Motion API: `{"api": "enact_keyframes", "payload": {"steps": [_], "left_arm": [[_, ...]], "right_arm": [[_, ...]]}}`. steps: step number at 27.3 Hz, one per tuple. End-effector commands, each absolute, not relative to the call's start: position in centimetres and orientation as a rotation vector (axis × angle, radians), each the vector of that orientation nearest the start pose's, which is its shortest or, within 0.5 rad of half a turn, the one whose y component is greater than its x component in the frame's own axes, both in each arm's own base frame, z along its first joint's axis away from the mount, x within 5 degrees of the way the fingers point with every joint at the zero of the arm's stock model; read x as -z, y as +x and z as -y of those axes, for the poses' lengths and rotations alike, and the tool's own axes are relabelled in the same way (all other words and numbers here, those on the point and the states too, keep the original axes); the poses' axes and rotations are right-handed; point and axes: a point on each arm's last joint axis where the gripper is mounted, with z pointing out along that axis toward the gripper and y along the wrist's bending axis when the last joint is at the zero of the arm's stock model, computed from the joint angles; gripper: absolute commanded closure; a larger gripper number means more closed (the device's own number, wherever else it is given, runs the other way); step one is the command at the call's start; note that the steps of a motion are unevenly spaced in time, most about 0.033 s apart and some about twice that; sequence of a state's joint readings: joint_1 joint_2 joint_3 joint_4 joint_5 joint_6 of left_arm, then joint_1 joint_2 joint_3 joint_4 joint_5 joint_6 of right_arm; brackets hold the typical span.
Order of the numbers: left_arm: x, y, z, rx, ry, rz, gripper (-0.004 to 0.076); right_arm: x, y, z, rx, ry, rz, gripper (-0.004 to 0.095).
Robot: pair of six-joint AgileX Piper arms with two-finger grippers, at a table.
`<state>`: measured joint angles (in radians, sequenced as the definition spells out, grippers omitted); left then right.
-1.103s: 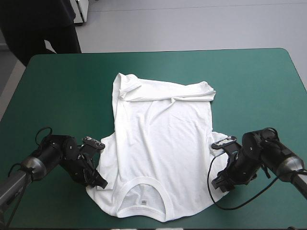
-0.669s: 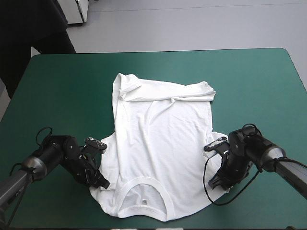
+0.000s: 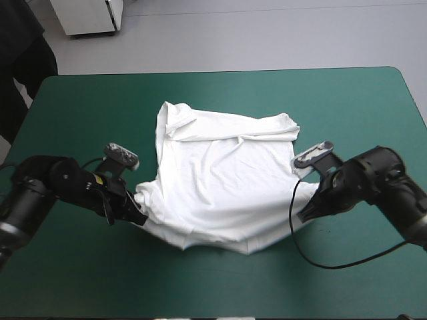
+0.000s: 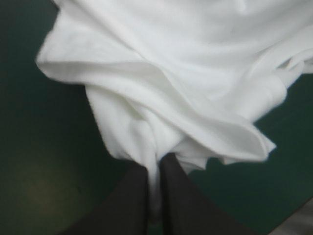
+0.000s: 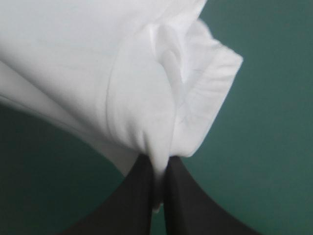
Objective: Fold the cloth
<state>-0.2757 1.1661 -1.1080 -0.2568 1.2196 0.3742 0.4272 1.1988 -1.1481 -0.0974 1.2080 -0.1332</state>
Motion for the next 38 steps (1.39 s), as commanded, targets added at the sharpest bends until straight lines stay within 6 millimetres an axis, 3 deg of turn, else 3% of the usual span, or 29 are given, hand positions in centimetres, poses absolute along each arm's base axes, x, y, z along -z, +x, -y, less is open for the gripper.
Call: {"api": "enact_keyframes", "payload": {"steps": [1,5,7,11,22,28,32,38], "left_arm": [[-44.0,16.0,6.9,0.301,0.781,-2.294,0.0746],[-54.8,11.0,4.9,0.165,0.690,-1.874,0.0746],[-58.9,8.8,4.2,0.139,0.647,-1.674,0.0746],[-62.5,6.6,3.6,0.109,0.609,-1.469,0.0746],[-65.8,2.1,3.5,0.167,0.650,-1.204,0.0746],[-67.3,-0.4,2.7,0.156,0.599,-1.069,0.0746],[-67.0,1.5,3.2,0.190,0.600,-1.151,0.0746],[-65.2,8.2,5.1,0.236,0.632,-1.400,0.0746]], "right_arm": [[-42.7,18.0,-6.2,0.135,-0.625,-2.367,0.0920],[-51.8,14.6,-4.1,0.113,-0.472,-2.049,0.0920],[-56.0,12.5,-3.1,0.091,-0.419,-1.874,0.0920],[-60.6,9.5,-1.8,0.063,-0.361,-1.637,0.0920],[-66.0,2.9,-0.5,-0.103,-0.365,-1.252,0.0919],[-67.1,1.4,-0.9,-0.181,-0.411,-1.124,0.0918],[-66.8,3.0,-1.4,-0.148,-0.420,-1.182,0.0919],[-65.0,8.6,-2.6,-0.029,-0.400,-1.424,0.0921]]}}
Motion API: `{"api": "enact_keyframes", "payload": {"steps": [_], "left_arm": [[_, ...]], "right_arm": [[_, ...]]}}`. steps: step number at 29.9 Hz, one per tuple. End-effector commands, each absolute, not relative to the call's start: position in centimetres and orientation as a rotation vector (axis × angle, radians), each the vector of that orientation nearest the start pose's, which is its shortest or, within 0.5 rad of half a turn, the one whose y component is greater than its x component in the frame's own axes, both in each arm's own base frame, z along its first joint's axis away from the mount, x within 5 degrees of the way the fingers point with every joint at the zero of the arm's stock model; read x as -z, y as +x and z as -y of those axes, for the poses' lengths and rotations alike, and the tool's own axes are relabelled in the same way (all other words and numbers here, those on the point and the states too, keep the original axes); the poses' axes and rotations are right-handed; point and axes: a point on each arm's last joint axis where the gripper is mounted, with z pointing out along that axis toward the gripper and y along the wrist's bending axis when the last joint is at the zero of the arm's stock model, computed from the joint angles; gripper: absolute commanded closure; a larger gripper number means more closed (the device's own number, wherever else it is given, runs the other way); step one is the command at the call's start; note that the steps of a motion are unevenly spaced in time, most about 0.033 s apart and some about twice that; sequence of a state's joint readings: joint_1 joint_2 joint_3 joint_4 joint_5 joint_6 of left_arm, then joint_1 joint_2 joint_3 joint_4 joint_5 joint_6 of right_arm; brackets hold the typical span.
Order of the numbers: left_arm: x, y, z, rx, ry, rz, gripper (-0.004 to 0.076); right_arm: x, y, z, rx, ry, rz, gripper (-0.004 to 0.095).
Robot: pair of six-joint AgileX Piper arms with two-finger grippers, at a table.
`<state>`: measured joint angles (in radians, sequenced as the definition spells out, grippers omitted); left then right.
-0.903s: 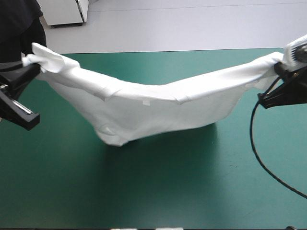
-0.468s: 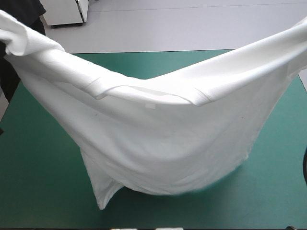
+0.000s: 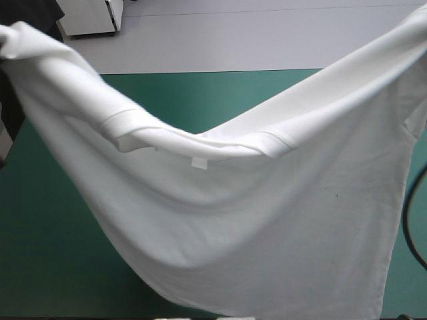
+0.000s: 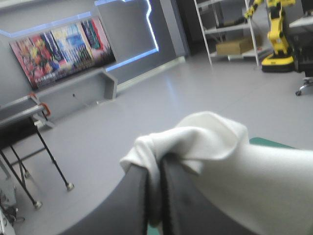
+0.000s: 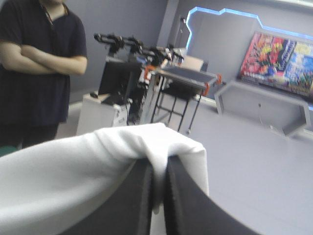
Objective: Fold the cloth
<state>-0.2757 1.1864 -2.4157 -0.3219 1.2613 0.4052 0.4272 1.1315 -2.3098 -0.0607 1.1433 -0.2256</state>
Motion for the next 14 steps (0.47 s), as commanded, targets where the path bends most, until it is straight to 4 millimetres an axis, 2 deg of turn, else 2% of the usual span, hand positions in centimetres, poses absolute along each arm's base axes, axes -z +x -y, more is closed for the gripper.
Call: {"api": "enact_keyframes", "payload": {"steps": [1,7,10,14], "left_arm": [[-65.0,9.1,5.3,0.237,0.634,-1.418,0.0746],[-62.9,16.7,6.5,0.147,0.604,-1.589,0.0746],[-60.8,21.7,7.4,0.117,0.591,-1.705,0.0746],[-58.1,26.8,8.9,0.129,0.612,-1.798,0.0746]], "right_arm": [[-64.7,9.6,-2.8,-0.003,-0.395,-1.457,0.0921],[-62.0,16.8,-4.6,0.175,-0.389,-1.648,0.0921],[-59.3,21.1,-5.8,0.292,-0.422,-1.753,0.0921],[-55.3,26.5,-7.5,0.370,-0.465,-1.858,0.0925]]}}
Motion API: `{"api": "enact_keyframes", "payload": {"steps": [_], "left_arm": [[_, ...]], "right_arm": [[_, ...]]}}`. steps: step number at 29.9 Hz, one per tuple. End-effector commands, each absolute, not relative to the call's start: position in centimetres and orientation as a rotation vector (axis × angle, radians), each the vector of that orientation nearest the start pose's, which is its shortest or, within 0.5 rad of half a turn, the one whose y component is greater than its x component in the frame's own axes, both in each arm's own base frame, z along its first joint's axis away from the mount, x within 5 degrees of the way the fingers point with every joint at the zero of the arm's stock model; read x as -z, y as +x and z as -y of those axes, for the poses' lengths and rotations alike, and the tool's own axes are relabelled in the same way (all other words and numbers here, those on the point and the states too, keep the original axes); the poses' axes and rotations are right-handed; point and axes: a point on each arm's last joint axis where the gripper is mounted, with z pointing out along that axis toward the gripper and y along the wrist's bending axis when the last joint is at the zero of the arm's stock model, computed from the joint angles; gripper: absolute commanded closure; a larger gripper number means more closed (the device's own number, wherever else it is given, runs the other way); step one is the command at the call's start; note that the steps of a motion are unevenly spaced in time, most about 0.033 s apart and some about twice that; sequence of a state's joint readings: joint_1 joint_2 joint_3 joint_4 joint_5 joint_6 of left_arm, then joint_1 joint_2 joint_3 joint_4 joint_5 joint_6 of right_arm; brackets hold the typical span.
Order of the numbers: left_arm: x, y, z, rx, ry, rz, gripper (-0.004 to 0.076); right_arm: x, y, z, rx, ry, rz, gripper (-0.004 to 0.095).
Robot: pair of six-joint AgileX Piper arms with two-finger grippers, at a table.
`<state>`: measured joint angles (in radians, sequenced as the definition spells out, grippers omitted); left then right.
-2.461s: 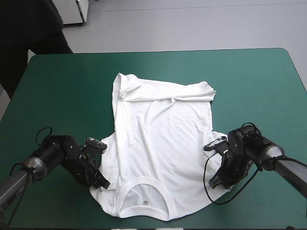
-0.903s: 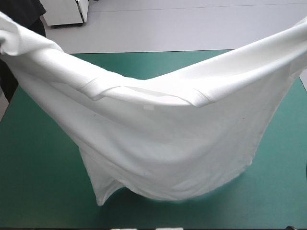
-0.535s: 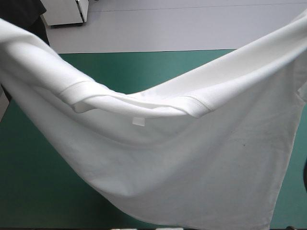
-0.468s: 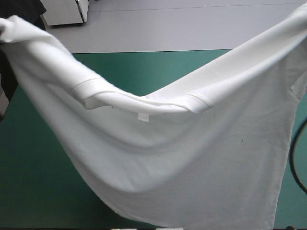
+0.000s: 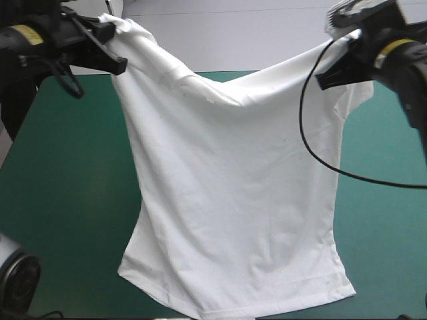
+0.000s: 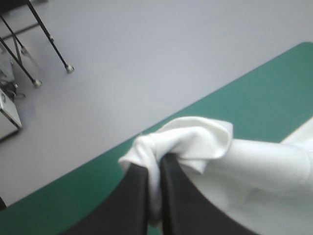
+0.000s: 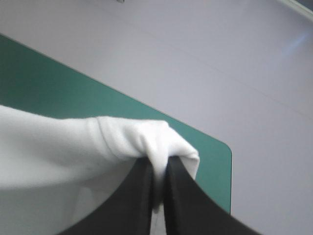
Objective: Fold the cloth
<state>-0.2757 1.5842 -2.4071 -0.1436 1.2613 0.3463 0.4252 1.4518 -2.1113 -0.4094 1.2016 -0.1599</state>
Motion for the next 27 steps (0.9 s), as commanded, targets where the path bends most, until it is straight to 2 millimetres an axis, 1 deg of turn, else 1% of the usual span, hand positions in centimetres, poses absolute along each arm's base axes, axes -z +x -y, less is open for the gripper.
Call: {"api": "enact_keyframes", "payload": {"steps": [1,2,5,6,8,9,14,16,19,21,23,25,27], "left_arm": [[-57.3,28.2,9.3,0.131,0.613,-1.815,0.0746],[-56.3,29.9,9.8,0.133,0.616,-1.838,0.0746],[-53.8,33.3,10.8,0.146,0.624,-1.890,0.0746],[-52.8,34.5,11.1,0.147,0.627,-1.911,0.0746],[-51.0,36.6,11.7,0.153,0.634,-1.950,0.0746],[-50.4,37.2,11.9,0.157,0.635,-1.960,0.0746],[-45.1,42.2,13.6,0.204,0.638,-2.036,0.0746],[-43.0,44.0,14.0,0.204,0.632,-2.054,0.0746],[-40.2,45.9,14.5,0.195,0.644,-2.085,0.0746],[-38.6,47.0,14.5,0.211,0.636,-2.112,0.0746],[-37.4,47.6,14.4,0.250,0.624,-2.138,0.0745],[-36.6,48.1,14.2,0.274,0.612,-2.160,0.0745],[-36.1,48.5,13.8,0.306,0.595,-2.170,0.0736]], "right_arm": [[-54.2,28.0,-7.7,0.370,-0.468,-1.883,0.0925],[-53.3,29.3,-7.7,0.368,-0.470,-1.906,0.0925],[-50.9,33.1,-7.2,0.327,-0.441,-1.960,0.0925],[-50.3,34.1,-7.0,0.300,-0.427,-1.967,0.0925],[-48.5,36.5,-6.3,0.278,-0.411,-2.001,0.0925],[-47.7,37.4,-5.9,0.284,-0.427,-2.018,0.0925],[-41.8,42.8,-4.7,0.238,-0.406,-2.135,0.0925],[-39.6,44.4,-4.4,0.208,-0.410,-2.176,0.0924],[-36.6,46.2,-4.0,0.173,-0.413,-2.237,0.0924],[-35.1,47.0,-4.1,0.137,-0.408,-2.268,0.0925],[-34.0,47.5,-4.0,0.098,-0.404,-2.290,0.0925],[-33.5,47.7,-3.7,0.067,-0.397,-2.300,0.0924],[-33.5,47.8,-3.2,0.028,-0.385,-2.298,0.0913]]}}
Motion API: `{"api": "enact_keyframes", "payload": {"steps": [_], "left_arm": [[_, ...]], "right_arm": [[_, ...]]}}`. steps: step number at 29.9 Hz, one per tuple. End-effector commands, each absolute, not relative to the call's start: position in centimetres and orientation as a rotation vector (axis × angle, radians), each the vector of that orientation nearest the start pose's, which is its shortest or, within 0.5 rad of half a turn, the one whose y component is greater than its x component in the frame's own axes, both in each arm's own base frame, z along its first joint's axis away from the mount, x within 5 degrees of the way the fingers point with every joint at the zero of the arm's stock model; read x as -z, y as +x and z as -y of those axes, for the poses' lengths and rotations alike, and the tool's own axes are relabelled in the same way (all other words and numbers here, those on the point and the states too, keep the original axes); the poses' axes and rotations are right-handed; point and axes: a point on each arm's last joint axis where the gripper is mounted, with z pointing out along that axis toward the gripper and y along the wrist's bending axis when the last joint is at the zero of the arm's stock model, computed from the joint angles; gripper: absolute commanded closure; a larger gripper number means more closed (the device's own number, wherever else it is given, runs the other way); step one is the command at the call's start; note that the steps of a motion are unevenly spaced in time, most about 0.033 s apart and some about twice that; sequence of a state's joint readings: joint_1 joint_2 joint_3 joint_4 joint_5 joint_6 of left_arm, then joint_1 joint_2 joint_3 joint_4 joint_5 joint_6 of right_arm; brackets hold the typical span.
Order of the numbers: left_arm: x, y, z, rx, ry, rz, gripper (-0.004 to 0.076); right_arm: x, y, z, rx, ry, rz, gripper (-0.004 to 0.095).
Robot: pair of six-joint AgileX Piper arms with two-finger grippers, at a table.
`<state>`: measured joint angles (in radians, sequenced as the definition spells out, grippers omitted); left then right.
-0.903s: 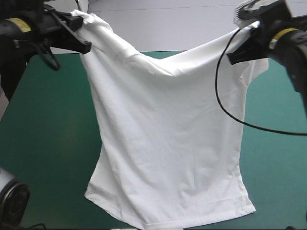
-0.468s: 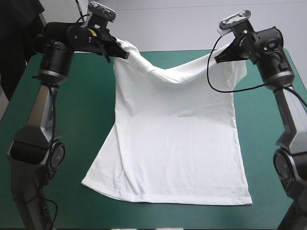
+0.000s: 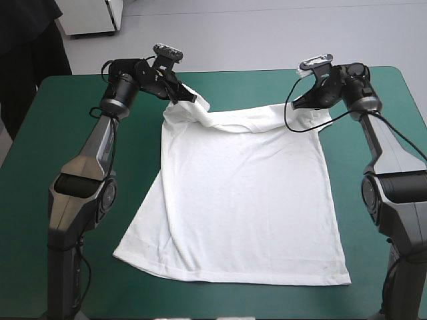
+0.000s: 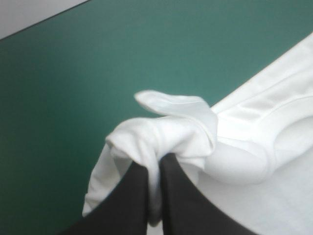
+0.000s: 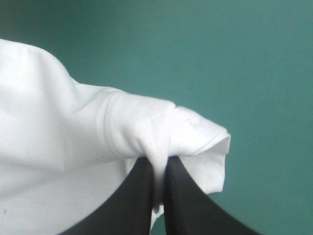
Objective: Fold the cloth
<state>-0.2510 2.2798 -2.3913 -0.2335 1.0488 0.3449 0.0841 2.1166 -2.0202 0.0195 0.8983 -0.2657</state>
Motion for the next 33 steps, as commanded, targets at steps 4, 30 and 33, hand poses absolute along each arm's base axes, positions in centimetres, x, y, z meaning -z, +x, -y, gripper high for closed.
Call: {"api": "enact_keyframes", "payload": {"steps": [4,30,33], "left_arm": [[-35.2,49.1,13.0,0.371,0.582,-2.191,0.0621],[-42.6,35.7,8.1,0.396,0.486,-2.450,0.0351],[-40.9,32.1,7.6,0.411,0.482,-2.542,0.0351]], "right_arm": [[-33.5,47.8,-2.1,-0.032,-0.409,-2.289,0.0812],[-38.5,36.3,0.5,-0.452,-0.258,-2.393,0.0381],[-37.2,32.8,-0.1,-0.446,-0.250,-2.461,0.0381]]}}
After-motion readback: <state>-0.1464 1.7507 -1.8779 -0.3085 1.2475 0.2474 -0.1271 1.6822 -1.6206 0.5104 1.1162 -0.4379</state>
